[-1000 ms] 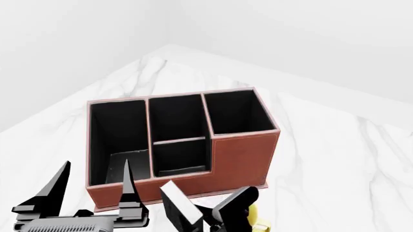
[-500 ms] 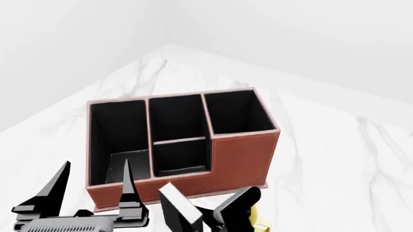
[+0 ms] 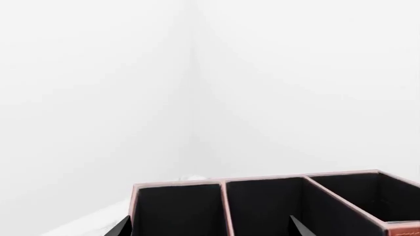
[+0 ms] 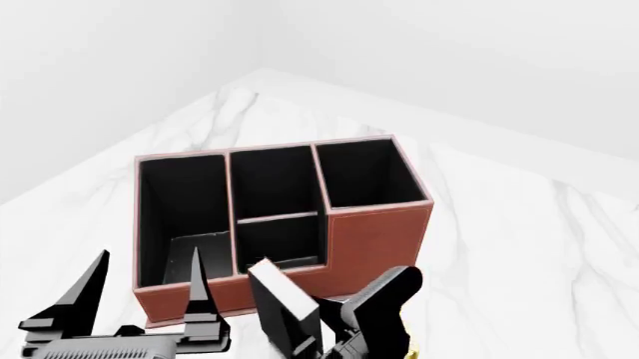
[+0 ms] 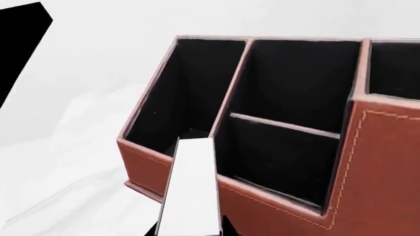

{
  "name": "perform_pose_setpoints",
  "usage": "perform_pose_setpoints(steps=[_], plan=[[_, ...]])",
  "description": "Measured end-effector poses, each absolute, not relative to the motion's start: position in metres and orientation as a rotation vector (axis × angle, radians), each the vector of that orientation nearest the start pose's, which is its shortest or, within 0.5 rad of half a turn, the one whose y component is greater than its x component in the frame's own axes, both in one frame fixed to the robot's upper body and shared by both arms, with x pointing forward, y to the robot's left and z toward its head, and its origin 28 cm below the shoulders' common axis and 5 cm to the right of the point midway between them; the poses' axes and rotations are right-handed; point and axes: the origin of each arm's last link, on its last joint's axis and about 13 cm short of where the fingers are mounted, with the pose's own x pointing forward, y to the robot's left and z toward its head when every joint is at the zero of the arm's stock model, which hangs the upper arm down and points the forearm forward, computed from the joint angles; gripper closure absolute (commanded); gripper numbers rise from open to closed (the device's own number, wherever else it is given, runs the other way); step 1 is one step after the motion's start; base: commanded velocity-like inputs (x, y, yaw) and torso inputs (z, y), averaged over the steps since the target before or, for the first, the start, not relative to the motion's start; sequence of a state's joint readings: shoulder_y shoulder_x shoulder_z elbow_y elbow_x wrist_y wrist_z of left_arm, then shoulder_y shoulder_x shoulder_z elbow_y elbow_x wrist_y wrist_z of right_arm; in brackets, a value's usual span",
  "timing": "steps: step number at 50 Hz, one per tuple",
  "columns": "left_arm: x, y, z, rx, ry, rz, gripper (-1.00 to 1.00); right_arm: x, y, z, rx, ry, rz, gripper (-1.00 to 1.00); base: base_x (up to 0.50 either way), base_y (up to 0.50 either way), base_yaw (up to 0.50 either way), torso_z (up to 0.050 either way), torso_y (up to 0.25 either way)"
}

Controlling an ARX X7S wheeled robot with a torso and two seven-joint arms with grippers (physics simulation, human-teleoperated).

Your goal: Pick up the book and place it in the right compartment of the caddy.

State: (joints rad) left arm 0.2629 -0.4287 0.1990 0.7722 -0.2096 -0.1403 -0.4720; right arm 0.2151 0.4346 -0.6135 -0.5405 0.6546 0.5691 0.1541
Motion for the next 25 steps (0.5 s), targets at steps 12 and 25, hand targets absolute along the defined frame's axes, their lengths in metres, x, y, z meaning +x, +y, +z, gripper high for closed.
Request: perform_pose_setpoints(steps=[12, 25], plan=[[0.137, 0.216, 0.114, 0.035, -0.29, 0.046, -1.0, 0.189, -0.054, 0.124, 0.012, 0.116, 0.699, 1.0, 0.0, 0.0, 0.0, 0.0, 0.002], [0.138, 0.216, 0.115, 0.035, -0.289, 0.046, -1.0, 0.2, -0.06, 0.166, -0.017, 0.016, 0.674, 1.0, 0.0, 0.0, 0.0, 0.0, 0.001]])
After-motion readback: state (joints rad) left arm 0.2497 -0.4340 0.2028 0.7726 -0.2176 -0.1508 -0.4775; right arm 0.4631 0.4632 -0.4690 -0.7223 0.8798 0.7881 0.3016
